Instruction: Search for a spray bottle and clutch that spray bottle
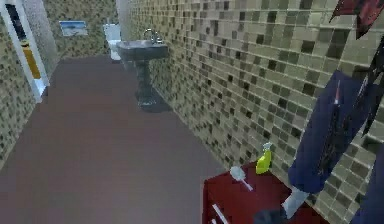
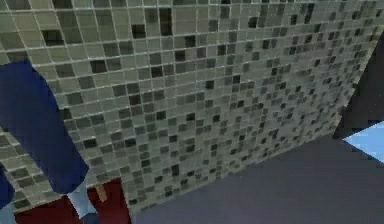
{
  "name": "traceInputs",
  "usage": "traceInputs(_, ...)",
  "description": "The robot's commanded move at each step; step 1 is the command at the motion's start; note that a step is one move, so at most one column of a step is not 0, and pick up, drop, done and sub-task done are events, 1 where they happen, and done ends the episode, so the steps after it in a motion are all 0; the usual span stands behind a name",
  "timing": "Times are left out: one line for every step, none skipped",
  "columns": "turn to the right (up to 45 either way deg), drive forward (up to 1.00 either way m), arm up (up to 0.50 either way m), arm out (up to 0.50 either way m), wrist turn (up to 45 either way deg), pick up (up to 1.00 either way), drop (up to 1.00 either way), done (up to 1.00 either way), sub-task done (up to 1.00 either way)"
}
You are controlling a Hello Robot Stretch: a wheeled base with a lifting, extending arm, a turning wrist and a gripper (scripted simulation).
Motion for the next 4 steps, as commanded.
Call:
traceInputs(0.0, 0.40, 0.00, 0.00, 0.0, 0.00, 0.00, 0.00, 0.00)
traceInputs(-45.0, 0.00, 0.00, 0.00, 0.0, 0.00, 0.00, 0.00, 0.00)
traceInputs(0.0, 0.00, 0.50, 0.00, 0.0, 0.00, 0.00, 0.00, 0.00)
traceInputs(0.0, 0.00, 0.04, 0.00, 0.0, 0.00, 0.00, 0.00, 0.00)
